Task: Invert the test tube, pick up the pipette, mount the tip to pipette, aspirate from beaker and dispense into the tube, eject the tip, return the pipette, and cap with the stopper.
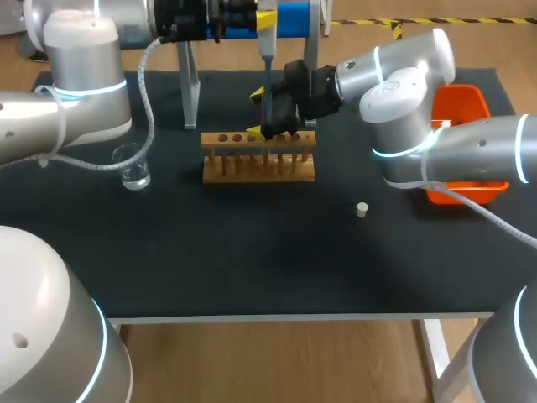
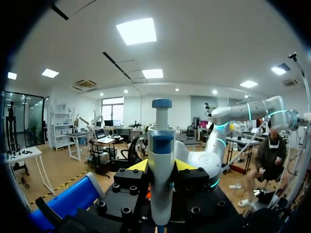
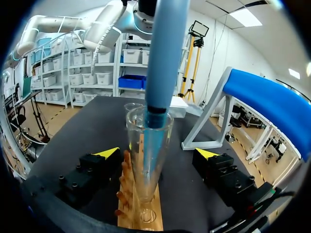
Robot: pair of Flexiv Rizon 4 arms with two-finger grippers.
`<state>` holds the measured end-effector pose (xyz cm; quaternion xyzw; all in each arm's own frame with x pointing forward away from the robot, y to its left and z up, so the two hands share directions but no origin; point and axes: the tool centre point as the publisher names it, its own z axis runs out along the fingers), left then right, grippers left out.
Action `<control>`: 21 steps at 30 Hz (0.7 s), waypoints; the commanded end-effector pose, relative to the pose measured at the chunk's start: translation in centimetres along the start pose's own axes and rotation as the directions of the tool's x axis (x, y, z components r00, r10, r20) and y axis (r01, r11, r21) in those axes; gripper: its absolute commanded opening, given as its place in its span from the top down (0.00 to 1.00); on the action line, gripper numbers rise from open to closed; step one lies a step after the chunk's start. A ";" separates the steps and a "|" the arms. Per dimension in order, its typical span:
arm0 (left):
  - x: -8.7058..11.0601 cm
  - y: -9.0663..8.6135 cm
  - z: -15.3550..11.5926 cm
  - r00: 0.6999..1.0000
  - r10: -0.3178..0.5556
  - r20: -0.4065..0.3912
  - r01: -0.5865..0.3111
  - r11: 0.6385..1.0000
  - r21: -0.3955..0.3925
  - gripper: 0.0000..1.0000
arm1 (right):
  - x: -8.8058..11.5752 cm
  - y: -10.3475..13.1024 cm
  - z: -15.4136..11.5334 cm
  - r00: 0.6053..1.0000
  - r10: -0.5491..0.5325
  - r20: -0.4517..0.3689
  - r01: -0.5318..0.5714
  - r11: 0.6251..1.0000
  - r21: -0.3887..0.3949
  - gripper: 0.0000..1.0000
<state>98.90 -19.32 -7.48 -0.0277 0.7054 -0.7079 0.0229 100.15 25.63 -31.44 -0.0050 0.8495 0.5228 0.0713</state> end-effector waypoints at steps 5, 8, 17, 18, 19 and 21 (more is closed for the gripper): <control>0.3 -0.9 0.2 1.000 0.007 0.001 -0.007 1.000 -0.013 1.00 | 0.0 0.0 -0.1 1.000 0.000 -0.002 0.000 1.000 0.002 0.00; 0.3 -1.2 0.3 1.000 0.011 0.001 -0.010 1.000 -0.018 1.00 | 0.0 0.0 -0.1 1.000 0.000 -0.002 0.000 1.000 0.002 0.00; 0.4 -2.0 0.5 1.000 0.019 0.003 -0.019 0.999 -0.034 1.00 | 0.0 0.0 -0.1 1.000 0.000 -0.002 0.000 1.000 0.002 0.00; 0.5 -2.1 0.5 1.000 0.020 0.004 -0.020 0.999 -0.036 1.00 | 0.0 0.0 -0.1 1.000 0.000 -0.002 0.000 1.000 0.002 0.00; 0.5 -2.2 0.5 1.000 0.022 0.005 -0.022 0.999 -0.038 1.00 | 0.0 0.0 -0.1 1.000 0.000 -0.002 0.000 1.000 0.002 0.00; 0.5 -2.4 0.5 1.000 0.025 0.006 -0.025 0.999 -0.042 1.00 | 0.0 0.0 -0.1 1.000 0.000 -0.002 0.000 1.000 0.002 0.00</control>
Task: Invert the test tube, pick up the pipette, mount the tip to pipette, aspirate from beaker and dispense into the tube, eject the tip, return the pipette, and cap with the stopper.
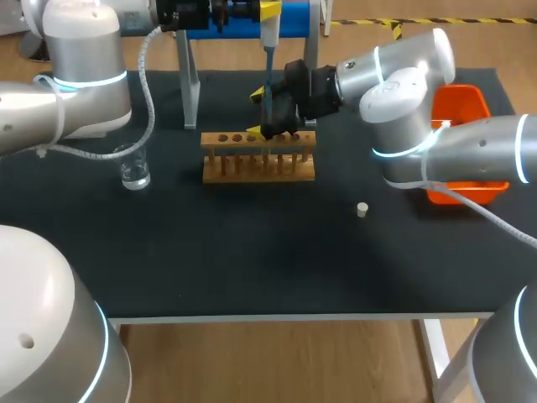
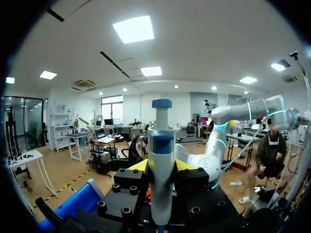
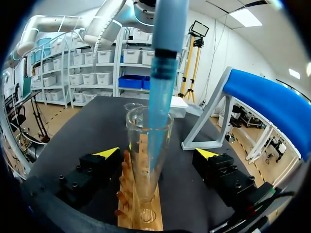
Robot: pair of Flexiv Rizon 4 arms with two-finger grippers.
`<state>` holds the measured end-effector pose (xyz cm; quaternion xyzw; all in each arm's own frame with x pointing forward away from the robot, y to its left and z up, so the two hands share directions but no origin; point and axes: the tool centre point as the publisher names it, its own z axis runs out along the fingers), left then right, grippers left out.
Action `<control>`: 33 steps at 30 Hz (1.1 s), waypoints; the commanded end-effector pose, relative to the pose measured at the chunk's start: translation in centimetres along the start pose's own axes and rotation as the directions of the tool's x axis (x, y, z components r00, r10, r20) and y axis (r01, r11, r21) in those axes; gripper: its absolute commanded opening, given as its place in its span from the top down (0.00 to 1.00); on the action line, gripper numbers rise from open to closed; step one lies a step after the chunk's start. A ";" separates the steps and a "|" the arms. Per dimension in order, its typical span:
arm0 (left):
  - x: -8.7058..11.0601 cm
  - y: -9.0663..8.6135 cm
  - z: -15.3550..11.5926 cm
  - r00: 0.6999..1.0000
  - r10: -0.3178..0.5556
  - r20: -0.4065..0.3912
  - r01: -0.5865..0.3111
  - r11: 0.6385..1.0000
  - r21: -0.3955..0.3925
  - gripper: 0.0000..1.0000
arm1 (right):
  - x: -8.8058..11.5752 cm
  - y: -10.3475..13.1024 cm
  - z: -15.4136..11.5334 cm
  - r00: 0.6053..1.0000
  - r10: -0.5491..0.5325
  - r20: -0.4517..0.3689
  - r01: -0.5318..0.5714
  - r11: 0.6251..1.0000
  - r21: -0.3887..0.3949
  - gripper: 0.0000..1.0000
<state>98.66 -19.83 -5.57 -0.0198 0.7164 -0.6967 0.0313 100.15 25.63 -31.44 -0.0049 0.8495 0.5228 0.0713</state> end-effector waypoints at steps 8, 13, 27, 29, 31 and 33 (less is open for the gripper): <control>0.5 -1.6 0.0 1.000 0.015 0.010 -0.015 1.000 -0.027 1.00 | 0.0 0.0 -0.1 1.000 0.000 -0.002 0.000 1.000 0.002 0.00; 0.7 -2.4 0.1 1.000 0.025 0.013 -0.025 0.999 -0.042 1.00 | 0.0 0.0 -0.1 1.000 0.000 -0.002 0.000 1.000 0.002 0.00; 1.4 -4.7 1.1 0.998 0.066 0.004 -0.066 0.996 -0.063 1.00 | 0.0 0.0 -0.1 1.000 0.000 -0.002 0.000 1.000 0.002 0.00; 1.6 -5.1 1.2 0.997 0.073 0.007 -0.072 0.995 -0.072 1.00 | 0.0 0.0 -0.1 1.000 0.000 -0.002 0.000 1.000 0.002 0.00; 1.9 -5.5 1.2 0.997 0.080 0.007 -0.080 0.994 -0.074 1.00 | 0.0 0.0 -0.1 1.000 0.000 -0.002 0.000 1.000 0.002 0.00; 2.4 -5.8 1.0 0.996 0.087 0.012 -0.086 0.993 -0.084 1.00 | 0.0 0.0 -0.1 1.000 0.000 -0.002 0.000 1.000 0.002 0.00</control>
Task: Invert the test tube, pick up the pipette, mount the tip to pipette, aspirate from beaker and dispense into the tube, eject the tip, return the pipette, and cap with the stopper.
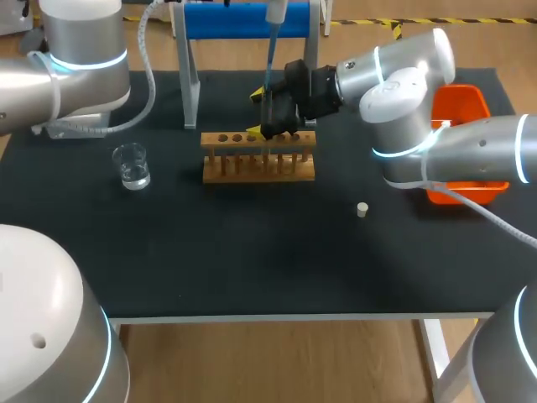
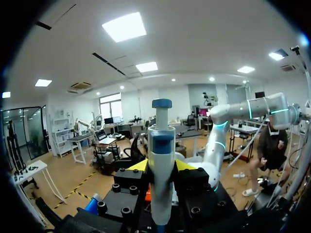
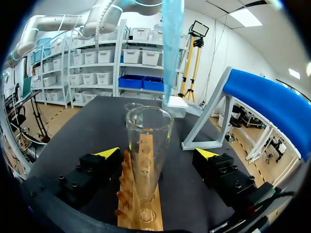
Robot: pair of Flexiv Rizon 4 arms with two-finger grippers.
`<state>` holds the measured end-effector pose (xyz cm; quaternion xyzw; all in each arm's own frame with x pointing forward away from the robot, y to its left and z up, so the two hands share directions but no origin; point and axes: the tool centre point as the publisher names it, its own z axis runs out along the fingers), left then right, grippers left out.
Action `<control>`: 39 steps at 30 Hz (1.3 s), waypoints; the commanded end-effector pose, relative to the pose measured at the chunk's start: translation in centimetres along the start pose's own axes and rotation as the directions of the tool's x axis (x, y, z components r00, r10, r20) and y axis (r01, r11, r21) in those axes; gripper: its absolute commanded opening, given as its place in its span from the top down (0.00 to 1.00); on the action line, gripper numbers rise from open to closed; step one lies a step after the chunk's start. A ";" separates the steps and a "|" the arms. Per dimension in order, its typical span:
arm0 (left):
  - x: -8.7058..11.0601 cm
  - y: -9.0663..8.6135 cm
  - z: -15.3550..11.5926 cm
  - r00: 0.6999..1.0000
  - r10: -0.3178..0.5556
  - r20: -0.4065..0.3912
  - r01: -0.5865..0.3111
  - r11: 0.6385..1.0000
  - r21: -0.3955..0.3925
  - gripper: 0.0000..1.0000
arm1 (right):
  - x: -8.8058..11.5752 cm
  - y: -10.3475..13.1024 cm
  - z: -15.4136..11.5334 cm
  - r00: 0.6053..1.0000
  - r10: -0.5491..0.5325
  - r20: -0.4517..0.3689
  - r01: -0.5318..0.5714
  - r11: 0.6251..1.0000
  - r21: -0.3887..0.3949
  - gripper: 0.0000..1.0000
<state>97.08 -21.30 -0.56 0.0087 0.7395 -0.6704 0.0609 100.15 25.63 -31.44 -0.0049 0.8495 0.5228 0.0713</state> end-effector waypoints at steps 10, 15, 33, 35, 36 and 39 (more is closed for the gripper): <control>5.8 0.8 -6.5 0.991 -0.023 0.130 0.027 0.999 -0.030 1.00 | 0.0 0.0 -0.1 1.000 0.000 -0.002 0.000 1.000 0.002 0.00; 9.1 3.7 -9.0 0.986 -0.052 0.158 0.060 0.997 -0.048 1.00 | 0.0 0.0 -0.1 1.000 0.000 -0.002 0.000 1.000 0.002 0.00; 14.7 11.2 -4.4 0.986 -0.038 0.162 0.032 0.999 0.034 1.00 | 0.0 0.0 -0.1 1.000 0.000 -0.002 0.000 1.000 0.002 0.00; 14.9 11.3 -3.6 0.988 -0.030 0.149 0.023 0.999 0.047 1.00 | 0.0 0.0 -0.1 1.000 0.000 -0.002 0.000 1.000 0.002 0.00; 14.9 11.3 -3.2 0.988 -0.033 0.148 0.028 0.999 0.035 1.00 | 0.0 0.0 -0.1 1.000 0.000 -0.002 0.000 1.000 0.002 0.00; 15.0 11.1 -2.4 0.990 -0.021 0.138 0.016 0.999 0.035 1.00 | 0.0 0.0 -0.1 1.000 0.000 -0.002 0.000 1.000 0.002 0.00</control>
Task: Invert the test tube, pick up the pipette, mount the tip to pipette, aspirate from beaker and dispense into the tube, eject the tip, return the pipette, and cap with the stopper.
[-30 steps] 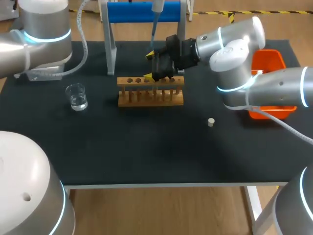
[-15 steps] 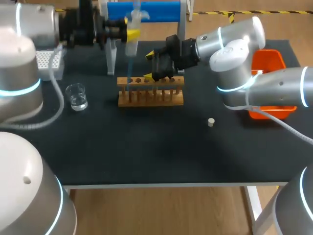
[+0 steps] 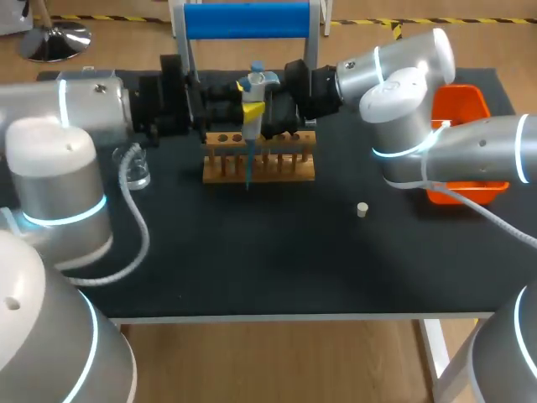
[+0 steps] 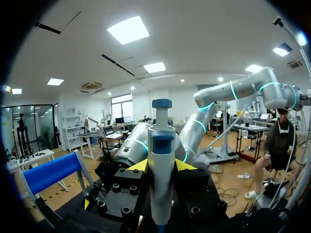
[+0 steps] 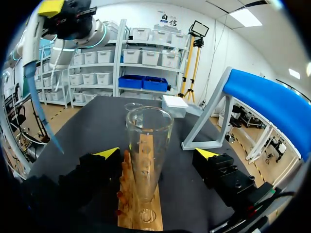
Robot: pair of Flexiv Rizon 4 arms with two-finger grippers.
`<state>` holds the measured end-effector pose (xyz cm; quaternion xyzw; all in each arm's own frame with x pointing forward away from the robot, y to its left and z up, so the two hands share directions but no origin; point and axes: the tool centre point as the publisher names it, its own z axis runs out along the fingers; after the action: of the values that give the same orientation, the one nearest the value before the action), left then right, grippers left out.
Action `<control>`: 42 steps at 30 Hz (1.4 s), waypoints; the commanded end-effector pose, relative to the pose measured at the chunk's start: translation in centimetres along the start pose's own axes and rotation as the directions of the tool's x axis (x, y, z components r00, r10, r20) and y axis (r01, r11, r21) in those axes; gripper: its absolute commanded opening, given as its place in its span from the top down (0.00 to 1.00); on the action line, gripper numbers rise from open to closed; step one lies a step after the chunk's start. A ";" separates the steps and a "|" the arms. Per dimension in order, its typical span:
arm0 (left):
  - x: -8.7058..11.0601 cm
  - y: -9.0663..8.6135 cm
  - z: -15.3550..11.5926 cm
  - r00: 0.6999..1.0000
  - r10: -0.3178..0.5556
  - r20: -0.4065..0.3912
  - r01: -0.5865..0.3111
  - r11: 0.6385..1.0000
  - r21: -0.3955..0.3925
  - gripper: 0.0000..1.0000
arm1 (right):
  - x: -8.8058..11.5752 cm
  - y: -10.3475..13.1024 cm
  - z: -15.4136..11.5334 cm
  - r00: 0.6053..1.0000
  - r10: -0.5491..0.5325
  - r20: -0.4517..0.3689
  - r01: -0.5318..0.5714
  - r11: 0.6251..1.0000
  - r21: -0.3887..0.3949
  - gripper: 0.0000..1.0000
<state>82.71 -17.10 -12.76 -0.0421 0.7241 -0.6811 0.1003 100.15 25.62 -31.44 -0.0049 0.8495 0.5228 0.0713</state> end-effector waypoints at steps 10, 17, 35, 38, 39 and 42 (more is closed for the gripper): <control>0.1 -0.1 2.3 1.000 0.002 -0.002 -0.002 1.000 -0.001 1.00 | 0.0 0.0 -0.1 1.000 0.000 -0.002 0.000 1.000 0.002 0.00; 0.0 -0.1 2.2 1.000 0.003 -0.001 -0.003 1.000 -0.001 1.00 | 0.0 0.0 -0.1 1.000 0.000 -0.002 0.000 1.000 0.002 0.00; 0.0 -0.1 2.2 1.000 0.003 -0.001 -0.003 1.000 -0.001 1.00 | 1.8 0.1 -12.3 1.000 0.006 -0.018 -0.008 0.990 -0.141 0.00; 0.0 -0.1 2.2 1.000 0.003 -0.001 -0.003 1.000 -0.001 1.00 | 2.8 0.3 -14.7 0.999 0.014 -0.031 -0.019 0.982 -0.187 0.00; 0.0 -0.1 2.2 1.000 0.003 -0.001 -0.003 1.000 -0.001 1.00 | 3.1 0.5 -15.5 0.999 0.027 -0.042 -0.036 0.976 -0.214 0.00; 0.0 -0.1 2.2 1.000 0.003 -0.001 -0.003 1.000 -0.001 1.00 | 4.2 1.2 -17.4 0.998 0.042 -0.046 -0.053 0.962 -0.267 0.00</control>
<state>83.12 -19.21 -12.79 -0.0400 0.7249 -0.6804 0.0998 95.77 16.37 -24.82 -0.0087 0.7798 0.6252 0.0310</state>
